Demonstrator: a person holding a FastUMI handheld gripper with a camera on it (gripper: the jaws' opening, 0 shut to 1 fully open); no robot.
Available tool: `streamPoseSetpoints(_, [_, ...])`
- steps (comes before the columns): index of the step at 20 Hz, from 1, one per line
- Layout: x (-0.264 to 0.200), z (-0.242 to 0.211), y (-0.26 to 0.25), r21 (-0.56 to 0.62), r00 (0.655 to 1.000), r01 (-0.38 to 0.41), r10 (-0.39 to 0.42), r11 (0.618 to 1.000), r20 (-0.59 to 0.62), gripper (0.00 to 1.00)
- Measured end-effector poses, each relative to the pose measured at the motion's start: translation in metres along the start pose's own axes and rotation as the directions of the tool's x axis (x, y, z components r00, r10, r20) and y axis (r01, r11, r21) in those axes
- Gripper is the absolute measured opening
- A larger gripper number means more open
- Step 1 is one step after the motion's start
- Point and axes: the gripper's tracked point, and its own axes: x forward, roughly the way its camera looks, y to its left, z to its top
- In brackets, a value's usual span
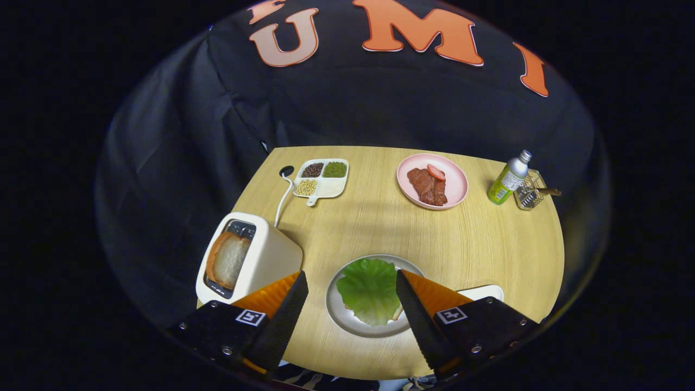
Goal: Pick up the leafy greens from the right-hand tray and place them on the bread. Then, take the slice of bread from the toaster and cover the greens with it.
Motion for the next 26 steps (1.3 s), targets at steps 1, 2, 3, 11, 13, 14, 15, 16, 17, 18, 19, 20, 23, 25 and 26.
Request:
streamPoseSetpoints(1, [-0.003,0.004,0.007,-0.006,1.0,-0.002,0.002,1.0,0.001,0.98])
streamPoseSetpoints(2, [-0.004,0.007,0.015,-0.008,1.0,-0.005,0.005,1.0,0.001,0.98])
streamPoseSetpoints(3, [-0.007,0.011,0.024,-0.009,1.0,-0.011,0.011,1.0,0.001,0.98])
streamPoseSetpoints(11, [-0.006,0.028,0.107,-0.036,0.997,-0.077,0.077,0.996,-0.005,0.98])
streamPoseSetpoints(13, [0.008,0.027,0.127,-0.041,0.996,-0.091,0.091,0.995,-0.016,0.98])
streamPoseSetpoints(14, [0.011,0.026,0.136,-0.044,0.995,-0.096,0.095,0.994,-0.021,0.98])
streamPoseSetpoints(15, [0.014,0.026,0.142,-0.044,0.995,-0.097,0.096,0.994,-0.024,0.98])
streamPoseSetpoints(16, [0.018,0.025,0.147,-0.041,0.995,-0.099,0.098,0.994,-0.031,0.98])
streamPoseSetpoints(17, [0.022,0.024,0.152,-0.035,0.995,-0.097,0.096,0.995,-0.037,0.98])
streamPoseSetpoints(18, [0.026,0.02,0.154,-0.028,0.995,-0.087,0.085,0.996,-0.046,0.98])
streamPoseSetpoints(19, [0.031,0.017,0.155,-0.023,0.995,-0.081,0.079,0.996,-0.059,0.98])
streamPoseSetpoints(20, [0.036,0.013,0.159,-0.016,0.994,-0.08,0.079,0.997,-0.072,0.98])
streamPoseSetpoints(23, [0.049,0.005,0.165,0.009,0.992,-0.072,0.072,0.997,-0.106,0.96])
streamPoseSetpoints(25, [0.051,0.001,0.168,0.017,0.99,-0.068,0.07,0.998,-0.12,0.91])
streamPoseSetpoints(26, [0.057,-0.001,0.17,0.016,0.99,-0.064,0.065,0.998,-0.128,0.84])
